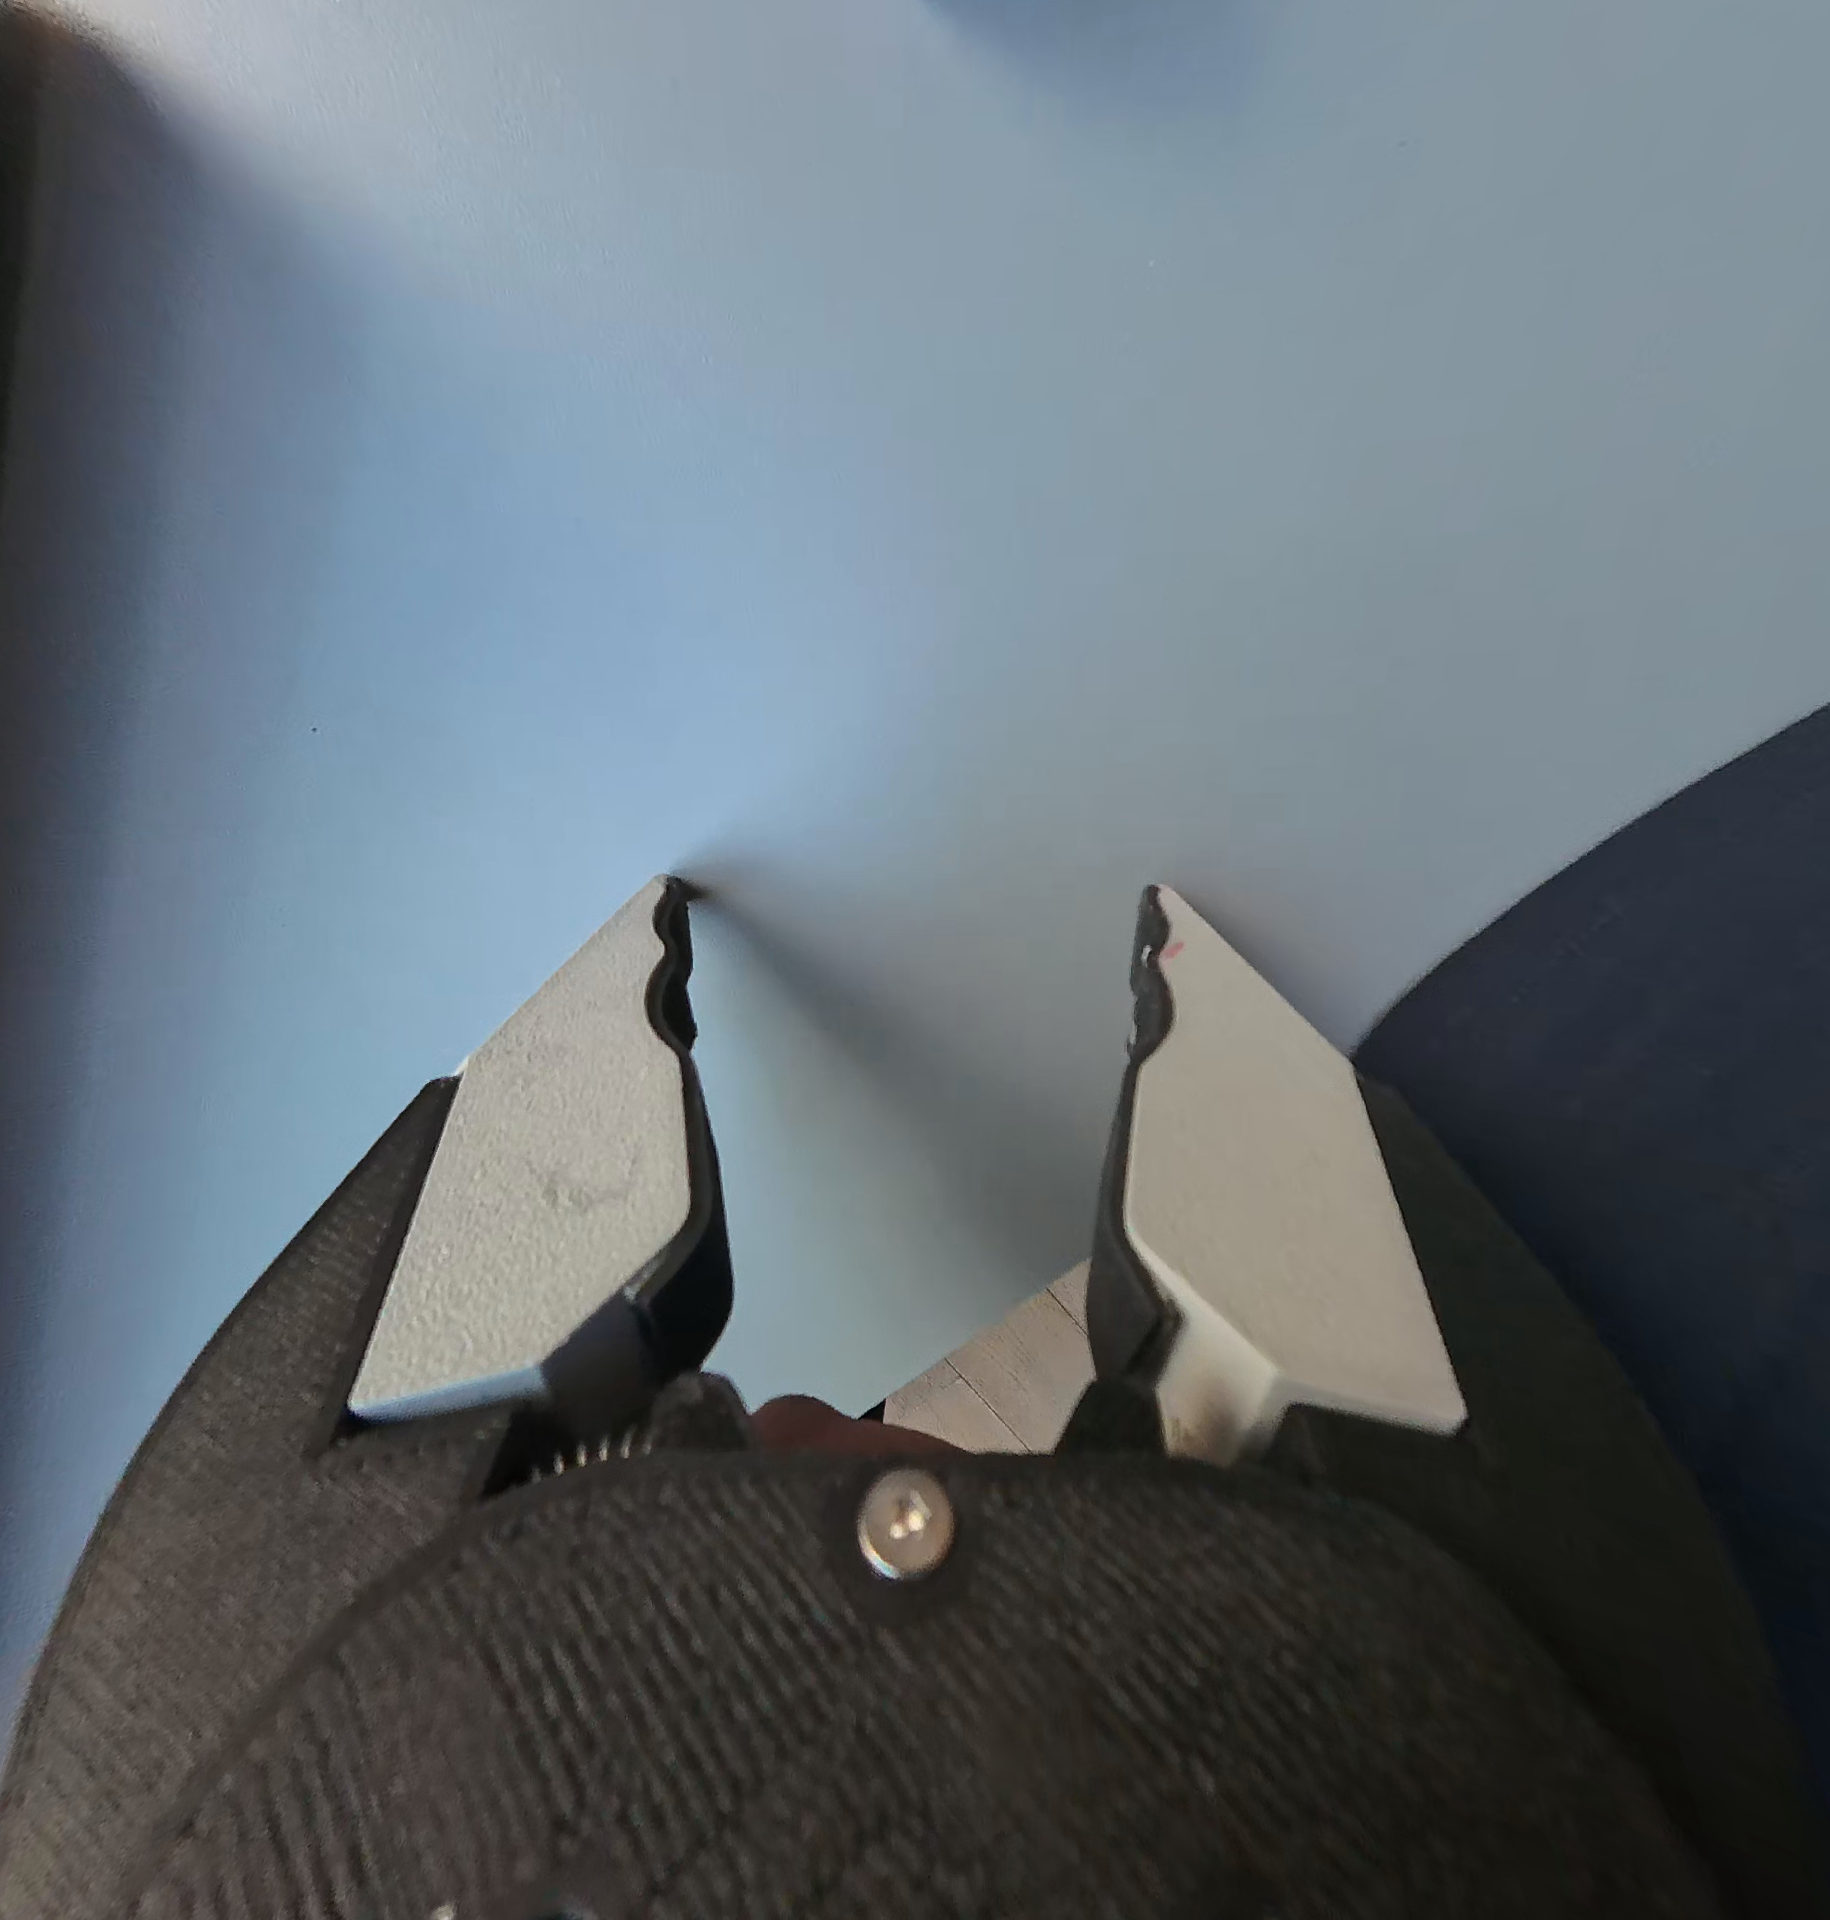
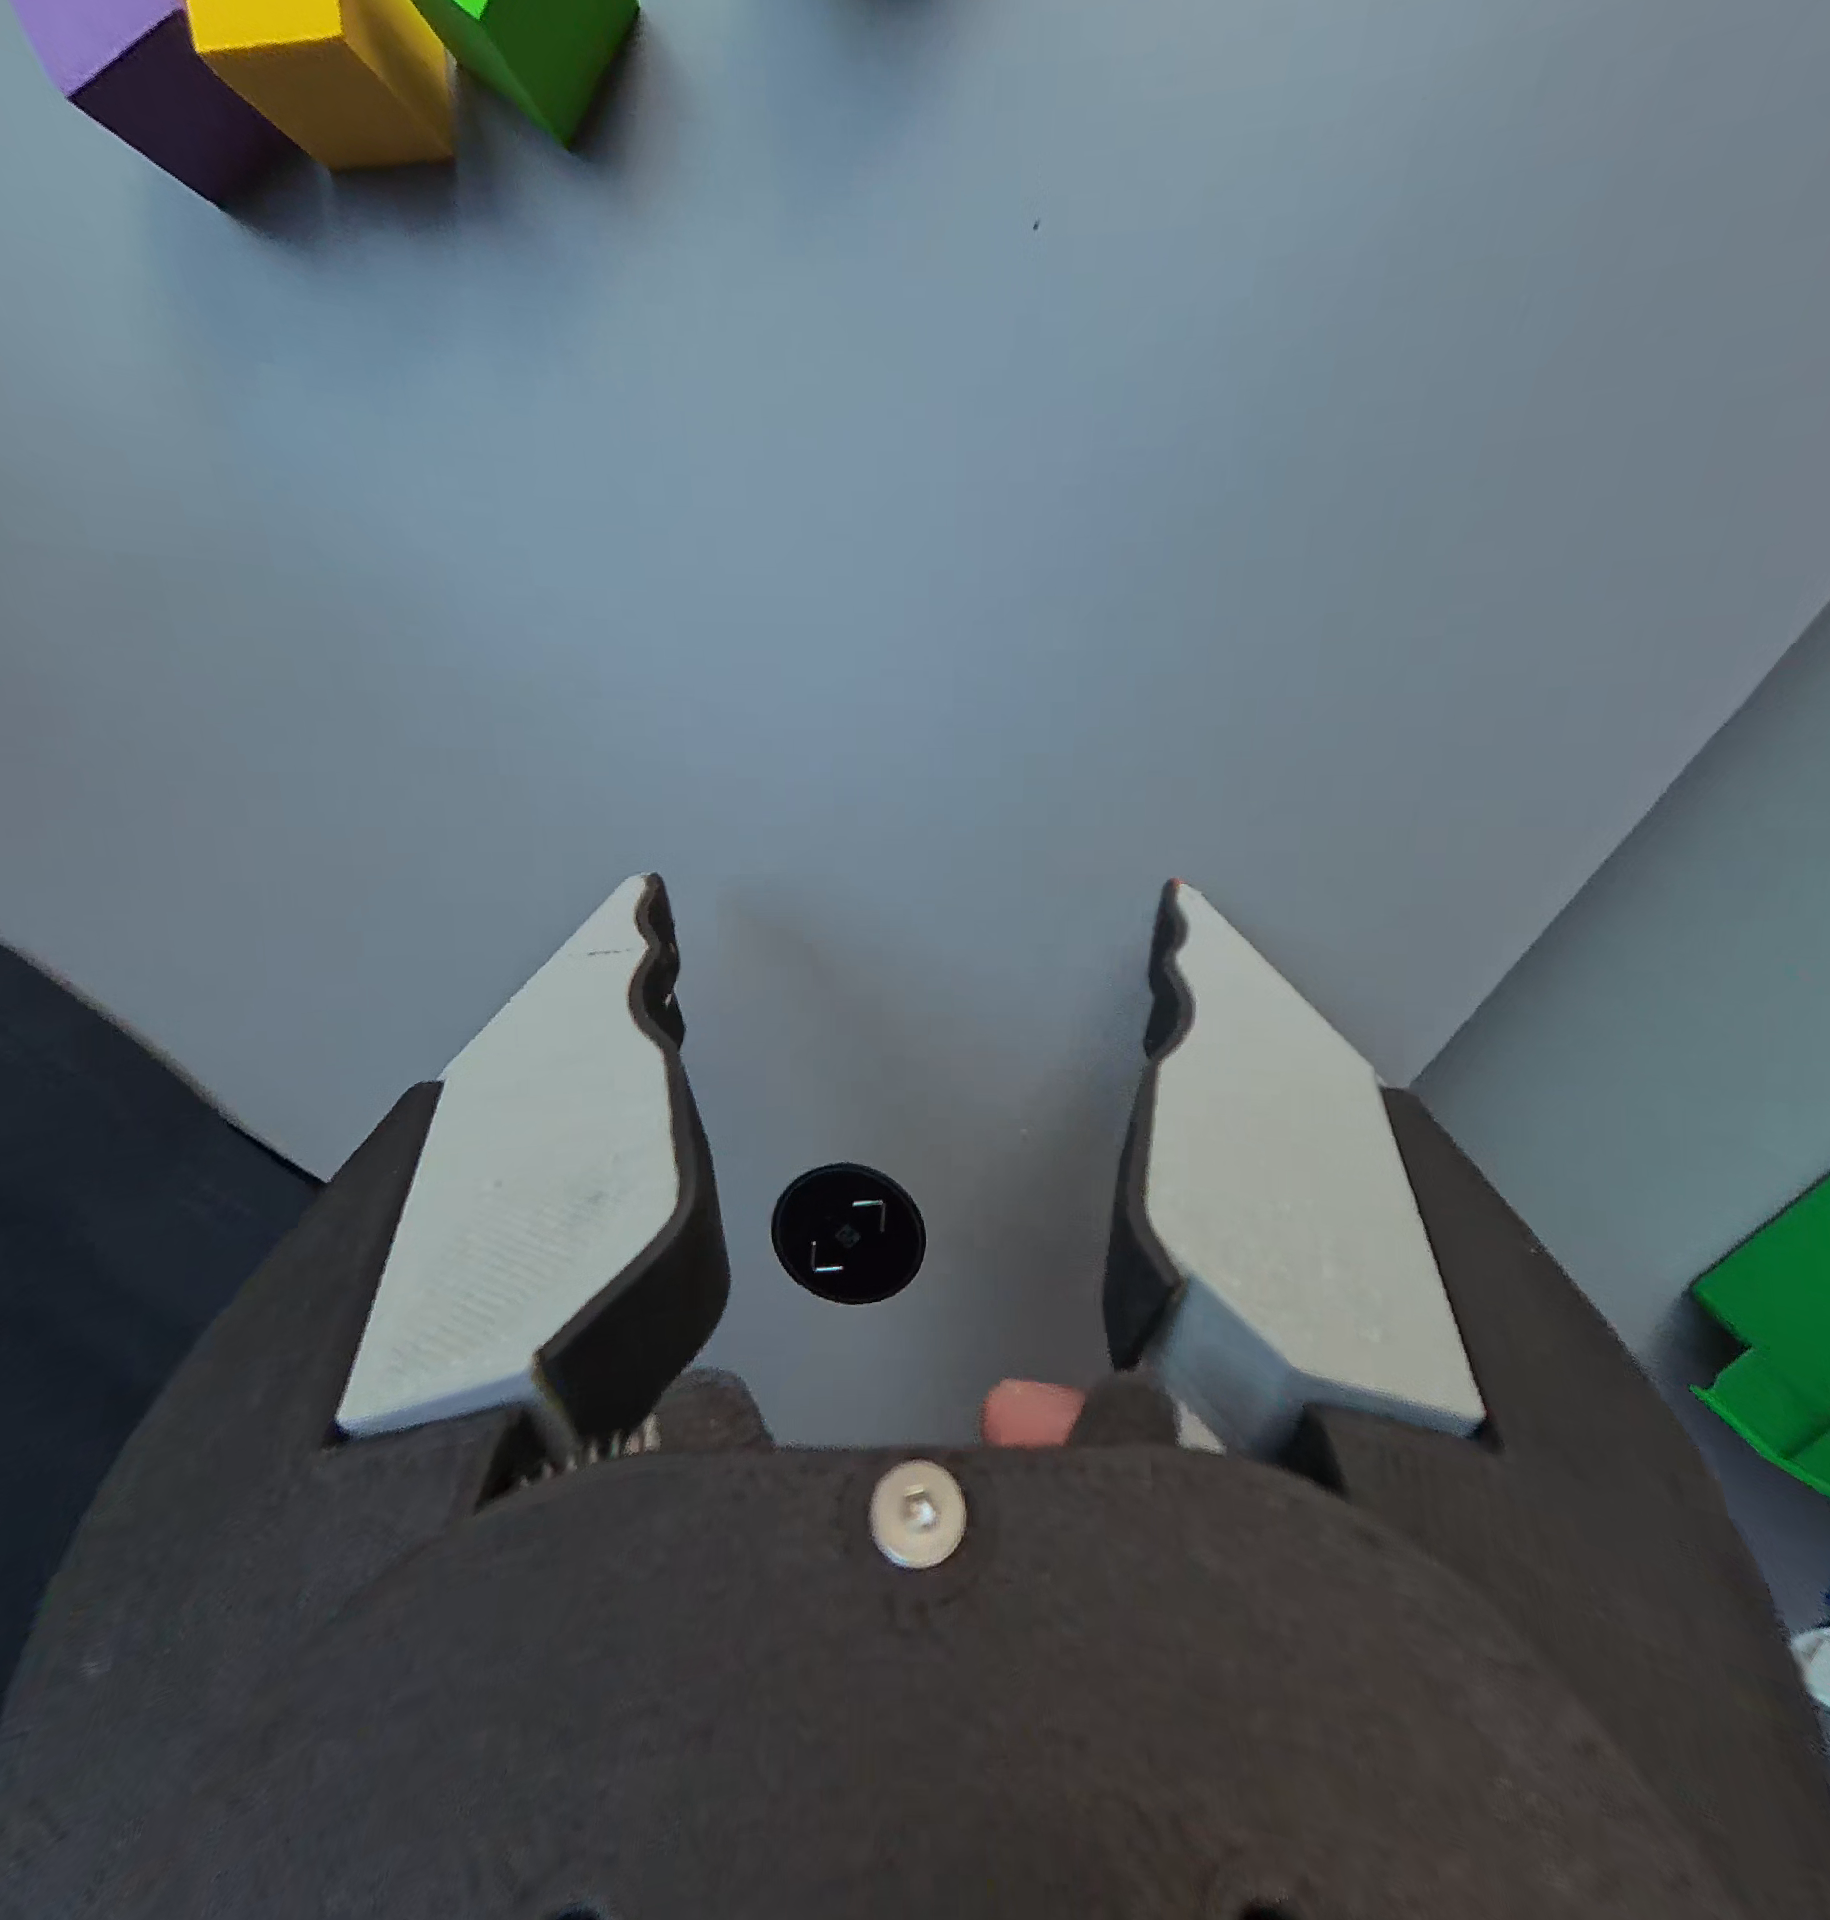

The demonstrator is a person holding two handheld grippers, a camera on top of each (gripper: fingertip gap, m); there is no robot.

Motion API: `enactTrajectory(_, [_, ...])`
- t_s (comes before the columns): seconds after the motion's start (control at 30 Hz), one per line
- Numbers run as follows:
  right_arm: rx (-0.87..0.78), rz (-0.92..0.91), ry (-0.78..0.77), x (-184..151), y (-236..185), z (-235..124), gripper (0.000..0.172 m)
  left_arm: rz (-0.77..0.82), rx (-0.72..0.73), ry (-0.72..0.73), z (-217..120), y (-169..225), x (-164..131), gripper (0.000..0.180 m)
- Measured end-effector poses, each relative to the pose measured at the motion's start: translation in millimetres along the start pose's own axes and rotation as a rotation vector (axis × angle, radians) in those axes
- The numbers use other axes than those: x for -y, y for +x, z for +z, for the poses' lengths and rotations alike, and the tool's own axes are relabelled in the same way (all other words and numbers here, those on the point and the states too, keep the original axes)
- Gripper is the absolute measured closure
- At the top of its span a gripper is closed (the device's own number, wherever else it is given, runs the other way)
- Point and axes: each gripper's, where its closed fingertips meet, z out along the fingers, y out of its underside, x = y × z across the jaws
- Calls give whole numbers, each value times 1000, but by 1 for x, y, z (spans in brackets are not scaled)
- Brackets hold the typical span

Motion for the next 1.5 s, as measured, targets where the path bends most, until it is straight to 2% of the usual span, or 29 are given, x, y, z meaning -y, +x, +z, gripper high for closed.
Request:
enactTrajectory(0.1, [-41,6,-16,-2,7,3,60,1,0,0,0,0,0,96])
enactTrajectory(0.17, [-68,11,-62,-9,12,9,52,2,0,0,0,0,0,96])
enactTrajectory(0.3, [-120,-63,-97,-13,14,14,45,3,0,0,0,0,0,96])
enactTrajectory(0.73, [-114,-81,-106,-11,4,23,17,-1,0,9,0,1,0,96])
enactTrajectory(0.83, [-116,-76,-116,-12,3,24,16,-1,0,10,0,1,0,96])
enactTrajectory(0.97, [-112,-34,-94,-11,4,21,22,-2,0,12,0,1,0,96])
enactTrajectory(1.07, [-95,7,-103,-13,2,19,15,-1,0,12,0,1,0,96])
enactTrajectory(1.23, [-153,29,-72,-7,12,13,15,-1,0,6,0,1,0,96])
enactTrajectory(1.3, [-186,35,-74,-6,17,11,15,25,-9,-16,1,6,-1,85])
enactTrajectory(1.4, [-228,44,-70,-5,26,8,15,55,-16,-113,6,15,-9,48])
enactTrajectory(1.5, [-235,55,-65,-5,29,6,15,63,-14,-195,7,19,-12,38])
